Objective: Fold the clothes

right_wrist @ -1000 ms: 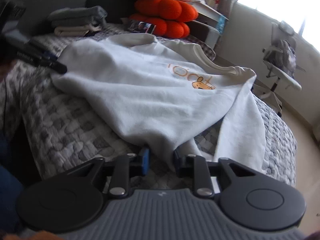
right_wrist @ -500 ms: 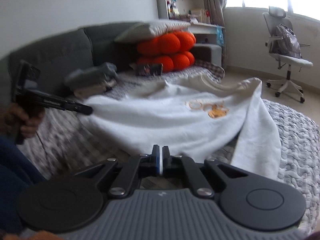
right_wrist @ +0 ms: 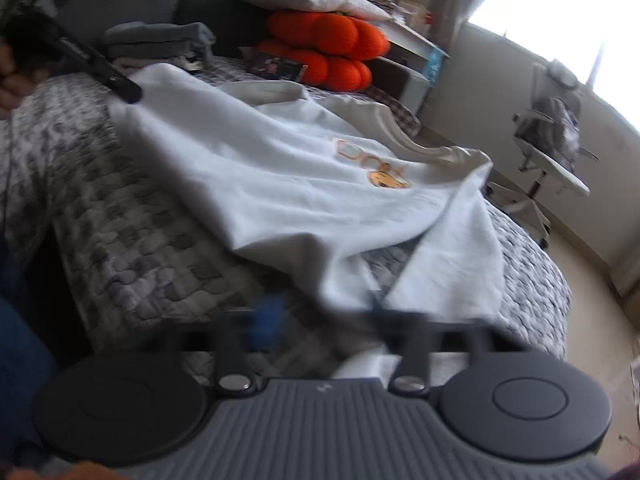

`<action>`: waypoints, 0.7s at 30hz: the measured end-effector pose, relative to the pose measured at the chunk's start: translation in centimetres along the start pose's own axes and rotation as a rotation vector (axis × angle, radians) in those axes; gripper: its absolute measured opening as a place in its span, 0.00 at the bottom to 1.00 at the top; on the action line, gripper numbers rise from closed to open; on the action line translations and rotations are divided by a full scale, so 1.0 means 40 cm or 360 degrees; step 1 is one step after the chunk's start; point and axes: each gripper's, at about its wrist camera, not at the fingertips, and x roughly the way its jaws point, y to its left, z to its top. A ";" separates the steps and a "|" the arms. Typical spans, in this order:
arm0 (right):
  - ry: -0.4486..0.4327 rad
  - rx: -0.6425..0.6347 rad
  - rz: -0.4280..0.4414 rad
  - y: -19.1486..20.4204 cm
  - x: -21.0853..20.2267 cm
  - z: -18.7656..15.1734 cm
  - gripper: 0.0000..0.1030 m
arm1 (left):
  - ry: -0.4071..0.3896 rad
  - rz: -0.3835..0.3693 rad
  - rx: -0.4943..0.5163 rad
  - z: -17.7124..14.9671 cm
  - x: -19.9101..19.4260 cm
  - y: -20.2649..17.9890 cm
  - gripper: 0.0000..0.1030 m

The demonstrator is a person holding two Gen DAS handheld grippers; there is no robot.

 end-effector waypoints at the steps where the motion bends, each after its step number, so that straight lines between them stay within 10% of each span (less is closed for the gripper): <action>1: -0.0004 -0.0027 0.0008 0.003 -0.001 0.000 0.75 | -0.0004 -0.0006 -0.0002 -0.006 0.000 0.002 0.10; 8: 0.0050 -0.0114 -0.0159 -0.001 0.039 0.009 0.71 | 0.0034 -0.0011 -0.0029 -0.044 0.007 0.017 0.15; 16: 0.0039 0.0015 -0.0118 0.001 0.075 0.009 0.31 | 0.0037 -0.0032 -0.0001 -0.070 0.014 0.020 0.69; 21: 0.0003 0.0159 -0.0123 -0.001 0.072 0.009 0.23 | -0.0010 -0.0035 0.0154 -0.076 0.029 -0.006 0.69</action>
